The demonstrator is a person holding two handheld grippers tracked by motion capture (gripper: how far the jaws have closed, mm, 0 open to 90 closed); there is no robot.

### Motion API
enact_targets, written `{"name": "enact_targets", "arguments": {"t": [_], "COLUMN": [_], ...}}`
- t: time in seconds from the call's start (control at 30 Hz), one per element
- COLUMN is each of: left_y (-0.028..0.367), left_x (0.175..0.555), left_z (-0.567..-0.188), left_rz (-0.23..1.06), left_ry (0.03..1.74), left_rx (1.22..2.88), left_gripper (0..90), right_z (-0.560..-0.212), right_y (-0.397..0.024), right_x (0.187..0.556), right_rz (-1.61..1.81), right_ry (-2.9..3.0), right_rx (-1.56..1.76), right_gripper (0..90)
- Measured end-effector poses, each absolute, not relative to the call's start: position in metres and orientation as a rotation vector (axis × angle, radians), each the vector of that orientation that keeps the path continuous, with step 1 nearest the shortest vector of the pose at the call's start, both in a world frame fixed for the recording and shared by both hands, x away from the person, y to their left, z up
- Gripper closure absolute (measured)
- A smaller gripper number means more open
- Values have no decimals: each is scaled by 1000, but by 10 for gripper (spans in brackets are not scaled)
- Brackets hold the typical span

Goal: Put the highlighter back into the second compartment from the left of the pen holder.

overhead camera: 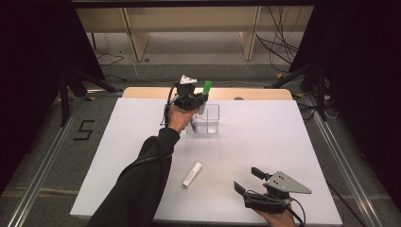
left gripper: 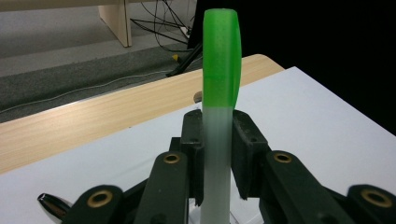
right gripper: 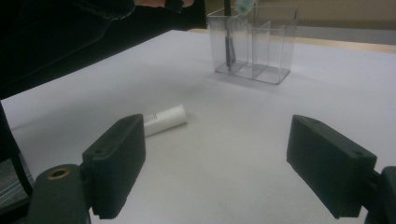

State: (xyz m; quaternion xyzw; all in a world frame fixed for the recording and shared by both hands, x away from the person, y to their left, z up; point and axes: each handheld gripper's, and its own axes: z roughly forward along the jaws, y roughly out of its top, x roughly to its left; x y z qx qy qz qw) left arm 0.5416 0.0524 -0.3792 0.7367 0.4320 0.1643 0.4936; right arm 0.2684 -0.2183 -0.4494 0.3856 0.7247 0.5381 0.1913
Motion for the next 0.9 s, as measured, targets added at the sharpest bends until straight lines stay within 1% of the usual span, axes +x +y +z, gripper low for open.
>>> {"name": "enact_targets", "arguments": {"t": [0.2,0.9], "left_y": [51,49], "left_x": [543,540], "left_z": [-386,-402], "left_rz": [419,425], "left_ry": [1058,1075], "left_rx": [1790,1813], "left_gripper": [765,763], "right_z": [-450,-451], "right_y": [-218,-216], "right_x": [268,268], "right_rz": [1510,1502], "right_ry": [2038,2059], "right_rx": [1079,1064], "right_gripper": [205,209]}}
